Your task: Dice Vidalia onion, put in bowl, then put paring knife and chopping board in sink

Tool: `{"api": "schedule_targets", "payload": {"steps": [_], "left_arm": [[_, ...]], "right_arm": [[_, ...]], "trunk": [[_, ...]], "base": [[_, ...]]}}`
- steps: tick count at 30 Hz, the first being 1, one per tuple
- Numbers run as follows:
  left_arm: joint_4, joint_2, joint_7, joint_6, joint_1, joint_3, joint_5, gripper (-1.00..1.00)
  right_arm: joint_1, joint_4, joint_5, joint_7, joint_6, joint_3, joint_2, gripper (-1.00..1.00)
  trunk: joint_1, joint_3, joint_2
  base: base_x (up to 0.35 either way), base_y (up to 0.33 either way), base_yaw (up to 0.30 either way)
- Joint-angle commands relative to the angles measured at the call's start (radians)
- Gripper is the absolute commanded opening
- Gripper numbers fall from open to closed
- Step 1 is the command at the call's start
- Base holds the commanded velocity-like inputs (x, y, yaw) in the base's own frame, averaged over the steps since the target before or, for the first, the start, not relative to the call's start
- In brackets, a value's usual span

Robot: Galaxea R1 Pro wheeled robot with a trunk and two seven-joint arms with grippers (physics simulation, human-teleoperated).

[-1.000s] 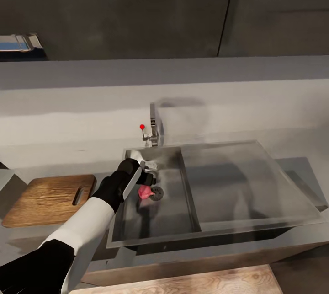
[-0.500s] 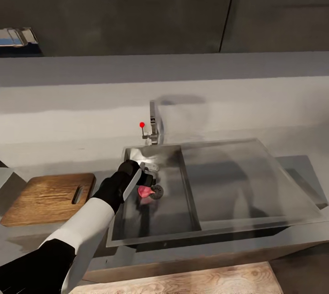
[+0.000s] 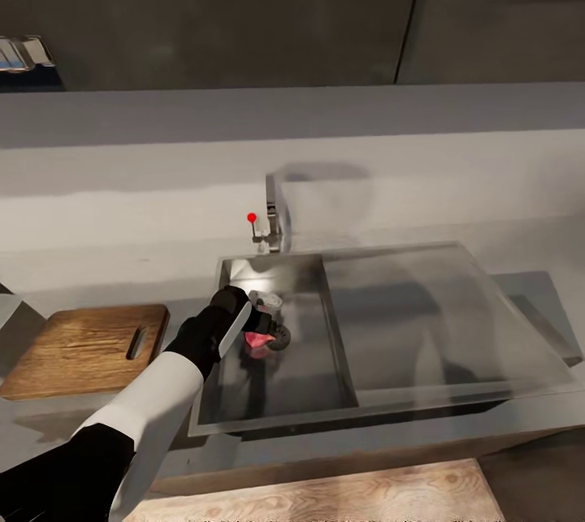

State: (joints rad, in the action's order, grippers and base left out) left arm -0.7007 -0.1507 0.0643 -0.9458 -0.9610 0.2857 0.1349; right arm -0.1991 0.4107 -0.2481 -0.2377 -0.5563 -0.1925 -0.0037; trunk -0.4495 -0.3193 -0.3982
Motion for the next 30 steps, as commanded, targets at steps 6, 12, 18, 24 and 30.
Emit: {"api": "schedule_targets", "payload": {"steps": [6, 12, 18, 24, 30], "left_arm": [[0.0, 0.0, 0.008, -0.004, -0.001, 0.003, 0.009, 1.0], [0.0, 0.0, 0.008, -0.004, -0.001, 0.003, 0.009, 1.0], [0.007, 0.0, 0.008, -0.004, -0.001, 0.003, 0.009, 1.0], [0.017, 0.0, 0.008, -0.004, -0.001, 0.003, 0.009, 1.0], [0.017, 0.0, 0.008, -0.002, -0.001, 0.003, 0.008, 1.0]], "right_arm": [[0.0, 0.002, -0.009, -0.006, -0.002, -0.008, -0.001, 1.0], [0.0, 0.002, -0.009, -0.006, -0.002, -0.008, -0.001, 1.0], [0.0, 0.002, -0.009, -0.006, -0.002, -0.008, -0.001, 1.0], [0.0, 0.002, -0.009, -0.006, -0.002, -0.008, -0.001, 1.0], [0.0, 0.002, -0.009, -0.006, -0.002, -0.008, -0.001, 1.0]], "trunk": [[-0.001, -0.01, -0.002], [-0.001, -0.017, -0.002], [-0.001, -0.025, -0.002], [-0.001, -0.034, -0.002], [-0.001, -0.039, -0.002]], "base": [[0.0, 0.0, 0.0], [0.0, 0.0, 0.0], [0.0, 0.0, 0.0], [0.0, 0.0, 0.0], [0.0, 0.0, 0.0]]}}
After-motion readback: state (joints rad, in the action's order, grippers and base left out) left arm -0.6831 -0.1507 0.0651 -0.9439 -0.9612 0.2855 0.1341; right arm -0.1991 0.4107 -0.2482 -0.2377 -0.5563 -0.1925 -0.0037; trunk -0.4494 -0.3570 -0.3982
